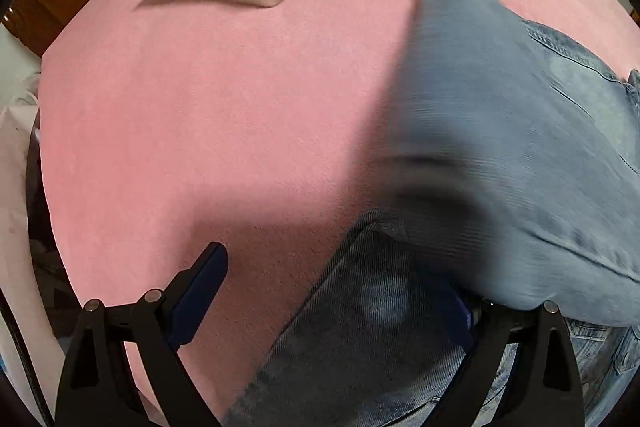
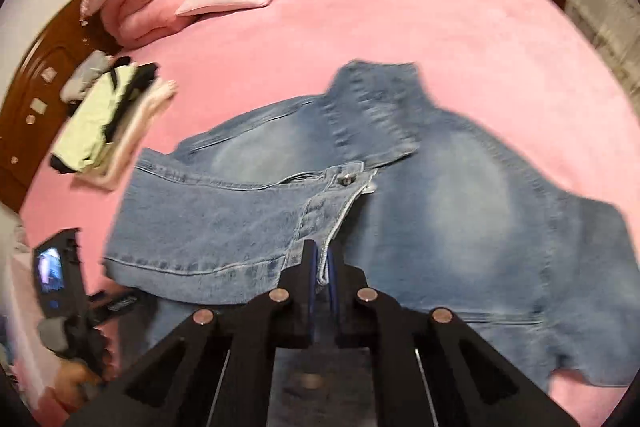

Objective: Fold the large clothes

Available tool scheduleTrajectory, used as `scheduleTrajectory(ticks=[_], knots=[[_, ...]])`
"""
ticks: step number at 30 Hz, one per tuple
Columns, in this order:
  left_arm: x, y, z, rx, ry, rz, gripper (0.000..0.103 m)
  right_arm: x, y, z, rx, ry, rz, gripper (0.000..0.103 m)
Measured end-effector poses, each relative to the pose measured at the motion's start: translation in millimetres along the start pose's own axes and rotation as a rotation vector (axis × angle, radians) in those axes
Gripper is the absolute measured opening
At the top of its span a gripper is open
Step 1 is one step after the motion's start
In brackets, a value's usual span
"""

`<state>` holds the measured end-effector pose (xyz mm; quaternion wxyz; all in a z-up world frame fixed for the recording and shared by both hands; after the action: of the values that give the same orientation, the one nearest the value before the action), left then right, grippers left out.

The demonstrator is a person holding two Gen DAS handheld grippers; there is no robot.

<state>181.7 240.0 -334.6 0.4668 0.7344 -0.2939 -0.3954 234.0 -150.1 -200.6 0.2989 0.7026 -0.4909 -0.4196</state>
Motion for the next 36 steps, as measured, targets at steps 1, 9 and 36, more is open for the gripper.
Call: scheduleTrajectory(ticks=[1, 9, 36], knots=[[-0.4, -0.1, -1.3, 0.001, -0.001, -0.002, 0.094, 10.3, 5.9, 1.2, 0.011, -0.013, 0.023, 0.004], [6.7, -6.5, -5.4, -0.009, -0.017, -0.023, 0.085, 96.8, 21.5, 29.9, -0.023, -0.211, 0.194, 0.004], [157.5, 90.5, 28.4, -0.024, -0.428, 0.311, 0.007, -8.9, -94.1, 63.7, -0.233, -0.461, -0.515, 0.008]])
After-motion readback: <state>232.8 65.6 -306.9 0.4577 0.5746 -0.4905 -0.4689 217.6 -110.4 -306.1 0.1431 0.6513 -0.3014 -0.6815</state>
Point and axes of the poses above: each gripper's, at about its wrist camera, not at the fingertips, and y roughly against the way its jaws point, x to its right, z to its underside, the point moved 3 cm from there along -y, roughly the way its jaws point, and after that the axes turned 10 degrees about -z, right-handed, at the moved point
